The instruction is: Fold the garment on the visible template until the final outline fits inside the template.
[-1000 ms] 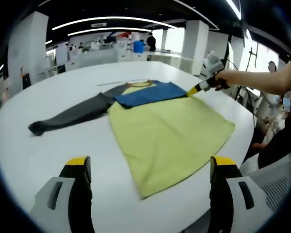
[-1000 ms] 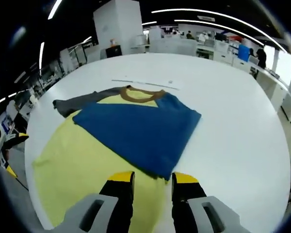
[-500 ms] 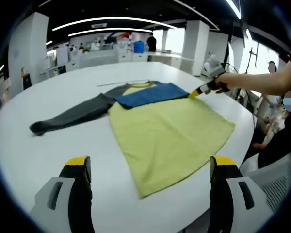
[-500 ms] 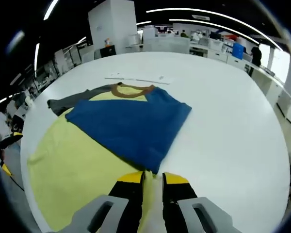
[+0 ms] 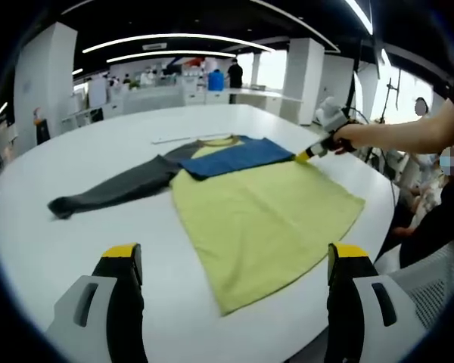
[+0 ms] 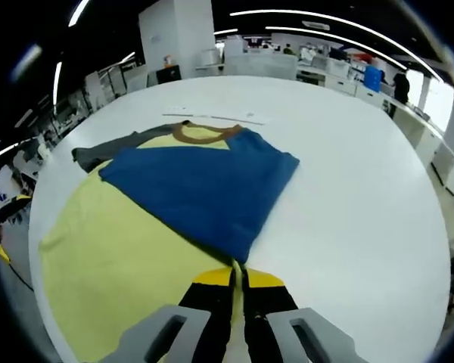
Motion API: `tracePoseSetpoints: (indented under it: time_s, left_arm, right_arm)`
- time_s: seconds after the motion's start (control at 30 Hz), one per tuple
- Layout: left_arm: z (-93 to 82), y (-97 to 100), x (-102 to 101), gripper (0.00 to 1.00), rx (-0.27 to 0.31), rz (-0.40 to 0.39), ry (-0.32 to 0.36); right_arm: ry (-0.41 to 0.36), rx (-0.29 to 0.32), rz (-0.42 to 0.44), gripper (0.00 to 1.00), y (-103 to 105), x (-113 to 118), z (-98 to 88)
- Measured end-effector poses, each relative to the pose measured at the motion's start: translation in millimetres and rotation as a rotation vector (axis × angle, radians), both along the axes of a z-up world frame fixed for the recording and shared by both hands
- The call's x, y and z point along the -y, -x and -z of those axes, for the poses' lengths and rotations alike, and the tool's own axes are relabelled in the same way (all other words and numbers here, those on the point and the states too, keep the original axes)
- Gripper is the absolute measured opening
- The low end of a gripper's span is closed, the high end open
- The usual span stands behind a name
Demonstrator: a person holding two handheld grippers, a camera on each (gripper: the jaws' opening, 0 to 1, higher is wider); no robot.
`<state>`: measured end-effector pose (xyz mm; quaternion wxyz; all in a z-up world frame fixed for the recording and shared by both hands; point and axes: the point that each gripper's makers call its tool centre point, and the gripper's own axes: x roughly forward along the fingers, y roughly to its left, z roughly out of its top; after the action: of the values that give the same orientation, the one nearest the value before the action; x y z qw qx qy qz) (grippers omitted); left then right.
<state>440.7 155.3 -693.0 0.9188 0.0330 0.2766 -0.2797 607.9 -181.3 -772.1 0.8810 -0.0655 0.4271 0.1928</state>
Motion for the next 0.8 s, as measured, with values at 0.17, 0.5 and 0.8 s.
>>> tracePoseSetpoints:
  time_s: [0.17, 0.5, 0.8]
  left_arm:
    - [-5.7, -1.9, 1, 0.99, 0.021, 0.003, 0.018]
    - [-16.1, -6.2, 4, 0.99, 0.061, 0.002, 0.07]
    - [-16.4, -7.8, 7, 0.99, 0.066, 0.019, 0.073]
  right_arm:
    - [0.015, -0.005, -0.004, 0.0, 1, 8, 0.1]
    - [0.039, -0.015, 0.005, 0.0, 3, 31, 0.0]
    - [0.035, -0.02, 0.018, 0.0, 5, 41, -0.2]
